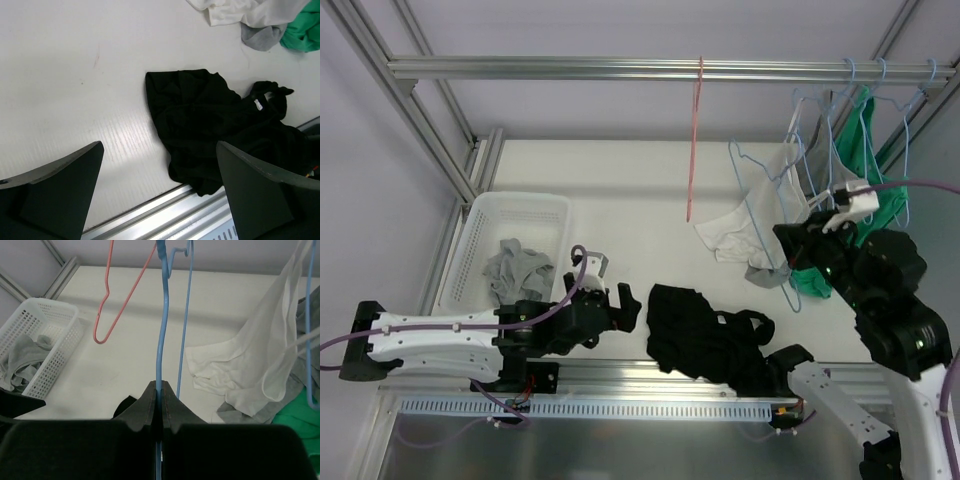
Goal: Remove the tank top from the hanger
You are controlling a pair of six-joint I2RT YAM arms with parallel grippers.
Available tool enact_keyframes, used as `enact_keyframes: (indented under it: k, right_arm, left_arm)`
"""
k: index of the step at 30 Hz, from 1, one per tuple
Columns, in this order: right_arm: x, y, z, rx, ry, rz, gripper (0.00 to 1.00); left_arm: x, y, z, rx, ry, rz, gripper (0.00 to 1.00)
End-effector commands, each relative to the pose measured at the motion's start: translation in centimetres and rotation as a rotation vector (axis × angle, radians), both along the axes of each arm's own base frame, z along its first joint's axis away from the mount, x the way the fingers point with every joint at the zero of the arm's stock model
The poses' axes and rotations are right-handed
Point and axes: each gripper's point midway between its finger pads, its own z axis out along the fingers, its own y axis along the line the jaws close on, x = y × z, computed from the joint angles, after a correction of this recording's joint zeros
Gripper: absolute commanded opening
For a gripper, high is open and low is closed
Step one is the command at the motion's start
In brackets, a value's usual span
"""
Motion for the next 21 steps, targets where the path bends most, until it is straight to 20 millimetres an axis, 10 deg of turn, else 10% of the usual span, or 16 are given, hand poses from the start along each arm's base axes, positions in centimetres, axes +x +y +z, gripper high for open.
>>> enact_keyframes:
  k: [1,13,21]
  right_arm:
    - [3.2,2.1,2.6,0.024,-0.026,0.035,0.00]
    - [11.1,5.7,9.1,0.037,-0.069,0.048,0.00]
    - [16.5,8.1,6.9,-0.026,0.021,0.027,0.00]
  left_arm:
    - [-0.5,0.7,1.0,0.002,-0.023,-0.068,0.99]
    - [-1.9,0.7,-0.6,0.081,0.025,-0.167,0.99]
    - [-1.9,-1.0,-2.1,0.190,0.046,-0.188,0.99]
